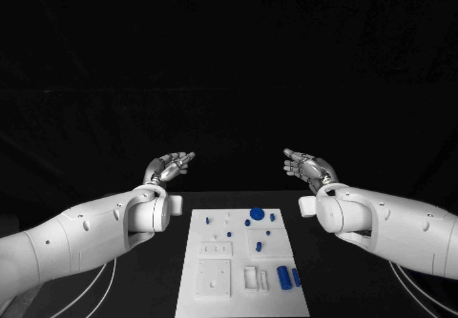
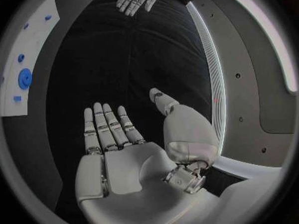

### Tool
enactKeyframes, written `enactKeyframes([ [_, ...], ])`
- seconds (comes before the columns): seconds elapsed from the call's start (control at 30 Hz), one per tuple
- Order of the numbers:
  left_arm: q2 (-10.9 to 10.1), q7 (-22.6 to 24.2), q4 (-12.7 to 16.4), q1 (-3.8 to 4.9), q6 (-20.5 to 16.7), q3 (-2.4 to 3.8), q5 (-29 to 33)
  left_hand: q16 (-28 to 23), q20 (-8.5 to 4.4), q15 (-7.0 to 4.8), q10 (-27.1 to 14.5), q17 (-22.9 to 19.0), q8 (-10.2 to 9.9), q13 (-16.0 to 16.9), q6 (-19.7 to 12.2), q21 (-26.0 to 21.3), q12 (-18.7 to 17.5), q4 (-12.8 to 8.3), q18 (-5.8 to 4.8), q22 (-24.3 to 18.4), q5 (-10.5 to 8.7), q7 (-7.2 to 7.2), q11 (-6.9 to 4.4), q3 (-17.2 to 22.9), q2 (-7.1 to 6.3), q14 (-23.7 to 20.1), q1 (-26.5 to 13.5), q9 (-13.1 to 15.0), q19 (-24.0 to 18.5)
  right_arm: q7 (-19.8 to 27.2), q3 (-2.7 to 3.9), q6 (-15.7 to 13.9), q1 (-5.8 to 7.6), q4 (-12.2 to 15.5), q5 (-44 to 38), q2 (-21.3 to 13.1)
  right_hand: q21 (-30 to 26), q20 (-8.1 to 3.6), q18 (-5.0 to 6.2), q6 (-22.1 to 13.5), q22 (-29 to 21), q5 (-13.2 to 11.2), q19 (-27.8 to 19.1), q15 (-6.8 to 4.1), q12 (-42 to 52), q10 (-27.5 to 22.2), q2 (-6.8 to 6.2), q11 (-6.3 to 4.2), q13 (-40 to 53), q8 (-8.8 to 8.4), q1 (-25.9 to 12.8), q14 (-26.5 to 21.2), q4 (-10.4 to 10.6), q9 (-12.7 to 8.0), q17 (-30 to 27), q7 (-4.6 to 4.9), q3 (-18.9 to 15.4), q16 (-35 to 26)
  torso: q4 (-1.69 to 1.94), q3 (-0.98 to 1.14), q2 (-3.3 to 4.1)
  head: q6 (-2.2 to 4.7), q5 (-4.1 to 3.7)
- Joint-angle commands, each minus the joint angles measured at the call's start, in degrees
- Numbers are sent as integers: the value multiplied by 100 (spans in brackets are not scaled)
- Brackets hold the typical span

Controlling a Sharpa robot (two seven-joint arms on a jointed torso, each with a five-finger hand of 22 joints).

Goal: Assemble the parts on the task board

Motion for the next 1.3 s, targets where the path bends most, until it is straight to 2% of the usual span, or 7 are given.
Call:
enactKeyframes([
  [0.03, 149, -489, -407, 155, 804, -68, 7, 87, 24, 39, 196, 102, 96, 20, 138, 71, 33, 14, -88, 313, 41, 37, 29, 139, -54, 145, 260, 109, 141, -815, -62, 1303, 147, -294, -273, 45, 51, 41, 104, 131, 315, 47, 113, 43, 38, 182, -2, 47, 23, 94, 246, 158, -25, 98, 76, 580, 138, 82, 0, 0, 0, 0, 1],
  [0.37, 383, -752, -1038, 407, 1188, -206, 9, 92, 21, 41, 199, 108, 101, 21, 138, 77, 36, 29, -88, 313, 40, 49, 40, 135, -51, 145, 269, 115, 145, -1325, -193, 2047, 422, -795, -387, 109, 105, 30, 98, 157, 315, 32, 125, 78, 48, 250, -19, 81, 29, 159, 476, 206, -195, 117, 107, 621, 153, 125, 0, 0, 0, 0, 1],
  [0.5, 305, -740, -932, 406, 1272, -206, 11, 96, 19, 45, 208, 113, 107, 23, 144, 82, 40, 37, -88, 314, 39, 67, 51, 127, -40, 147, 273, 120, 148, -1157, -195, 1716, 423, -1003, -2033, 234, 111, 30, 97, 160, 314, 31, 127, 85, 48, 259, -23, 88, 29, 167, 501, 210, -213, 119, 110, 627, 152, 129, -19, -15, -12, -57, 56],
  [0.6, 214, -675, -803, 406, 1205, -208, 3, 101, 16, 50, 220, 119, 116, 26, 153, 87, 45, 43, -88, 314, 38, 84, 62, 118, -34, 148, 282, 126, 150, -1131, -195, 1586, 422, -1108, -2936, 316, 298, -31, 215, 511, 312, 146, 478, 148, 247, 694, -146, 125, 109, 385, 1005, 685, -617, 207, 230, 661, 296, 401, -23, -15, -6, -58, 74],
  [0.87, -177, -513, -210, 408, 1172, -209, -79, 138, -9, 74, 319, 150, 159, 39, 218, 123, 72, 56, -88, 312, 42, 166, 117, 63, 6, 188, 336, 155, 183, -1146, -193, 1603, 420, -1330, -5640, 545, 766, -154, 706, 1557, 252, 120, 1935, -488, 654, 1983, -224, -340, 292, 850, 1531, 2163, -1213, 316, 675, 365, 536, 1169, -13, 4, 51, -61, 87],
  [1.0, -471, -451, 226, 412, 1410, -209, -223, 221, -43, 141, 483, 192, 221, 63, 341, 163, 129, 36, -88, 311, 39, 277, 232, -10, 108, 334, 365, 182, 240, -1115, -192, 1552, 417, -1426, -6717, 737, 1459, -332, 1160, 1985, 272, 51, 3548, -1169, 734, 2523, -302, -585, 406, 934, 1724, 3646, -1288, 292, 1354, 236, 661, 2017, 9, 14, 159, -12, 67],
  [1.3, -862, -192, 943, 432, 1758, -201, -510, 349, -39, 189, 1034, 226, 341, 87, 812, 268, 247, -231, 83, 289, 84, 412, 374, -269, 397, 741, 471, 180, 563, -1337, -190, 1303, 398, -1385, -8421, 963, 2664, -1049, 1166, 2391, 327, 163, 5163, -1430, 541, 2873, -503, -834, 453, 876, 2043, 4789, -1280, 174, 2555, 113, 506, 3417, 136, 24, 486, 154, -12],
])
